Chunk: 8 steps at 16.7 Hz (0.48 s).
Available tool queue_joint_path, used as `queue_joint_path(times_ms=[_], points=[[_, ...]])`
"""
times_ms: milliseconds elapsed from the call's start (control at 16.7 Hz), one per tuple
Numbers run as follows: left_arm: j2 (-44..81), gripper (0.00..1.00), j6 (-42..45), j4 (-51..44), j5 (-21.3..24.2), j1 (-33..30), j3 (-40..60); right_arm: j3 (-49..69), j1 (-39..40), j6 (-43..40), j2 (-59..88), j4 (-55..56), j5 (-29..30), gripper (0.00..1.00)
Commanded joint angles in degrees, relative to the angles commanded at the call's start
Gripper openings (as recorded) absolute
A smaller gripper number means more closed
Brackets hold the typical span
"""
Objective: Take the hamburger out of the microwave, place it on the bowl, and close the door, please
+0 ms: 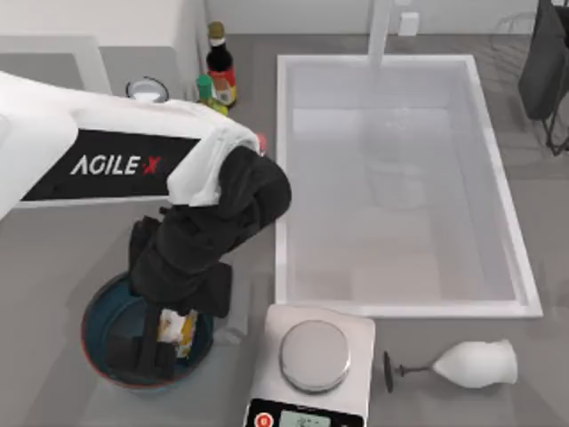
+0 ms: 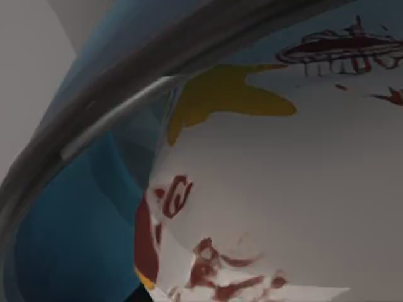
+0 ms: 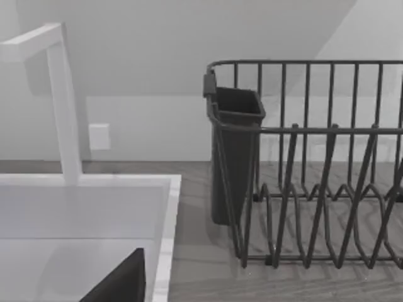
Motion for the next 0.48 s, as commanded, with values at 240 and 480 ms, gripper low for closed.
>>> queue_joint_path(times_ms=[240,480], points=[[-13.2,1.00,-7.0,7.6,3.5,5.6,-6.9,0.0,0.0,0.0,0.0,0.0,0.0,1.00],[-34.7,1.00,-16.8,19.2,8.4,13.3,-18.7,0.0,0.0,0.0,0.0,0.0,0.0,1.00]])
